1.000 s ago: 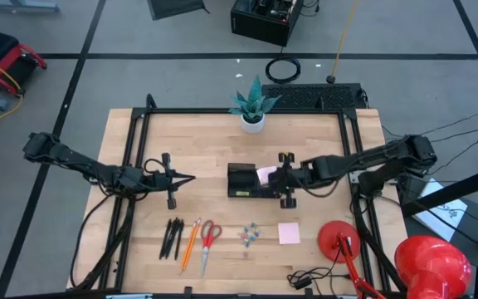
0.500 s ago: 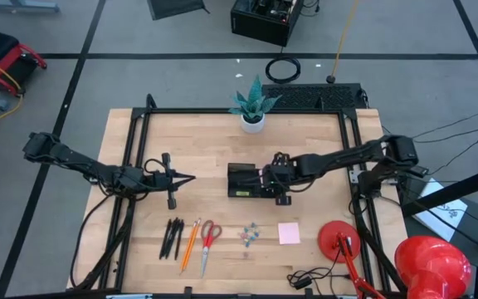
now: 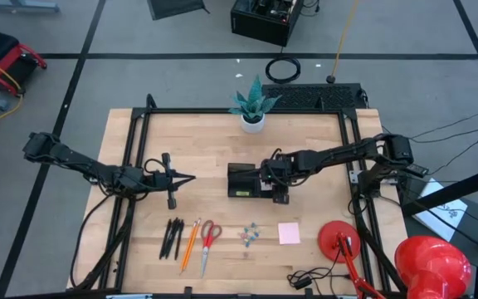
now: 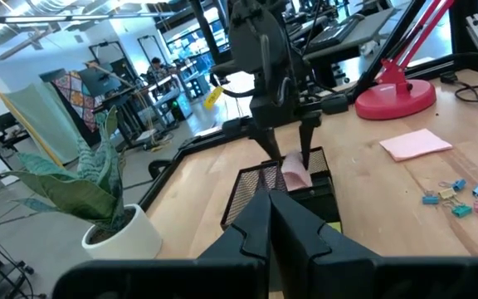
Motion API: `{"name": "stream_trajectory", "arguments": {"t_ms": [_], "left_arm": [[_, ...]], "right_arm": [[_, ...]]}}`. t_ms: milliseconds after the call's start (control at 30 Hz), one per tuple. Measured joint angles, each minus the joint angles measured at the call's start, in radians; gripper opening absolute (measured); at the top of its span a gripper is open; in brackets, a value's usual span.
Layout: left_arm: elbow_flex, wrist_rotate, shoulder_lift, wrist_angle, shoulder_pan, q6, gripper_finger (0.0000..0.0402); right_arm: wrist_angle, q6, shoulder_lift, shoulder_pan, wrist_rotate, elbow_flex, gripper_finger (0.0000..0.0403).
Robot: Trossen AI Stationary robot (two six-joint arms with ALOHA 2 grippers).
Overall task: Pick and place office supplies into organizer
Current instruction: Put the pink sticky notes into the desk organizer
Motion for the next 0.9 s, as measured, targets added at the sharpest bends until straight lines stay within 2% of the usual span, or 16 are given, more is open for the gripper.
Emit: {"name": "stream_trajectory", "arguments": {"t_ms": [233,567,767,900], "left_arm": [[0.0,0.0,0.0,0.0,0.0,0.0,0.0015],[0.0,0.0,0.0,0.0,0.0,-0.001,0.0015],[0.0,0.0,0.0,-0.002,0.0,-0.002,0.0015],[0.0,0.0,0.0,-0.007,0.0,-0.003,0.0015]], "right_arm": [[0.025,-0.004,0.0,-0.002,0.041,0.0,0.0247],[0.034,-0.022,0.0,-0.002,0.044,0.0,0.0289],[0.081,-0.055,-0.009,0.002,0.142,0.0,0.0275],[0.098,-0.028,-0.008,0.015,0.135,0.0,0.0227]]}}
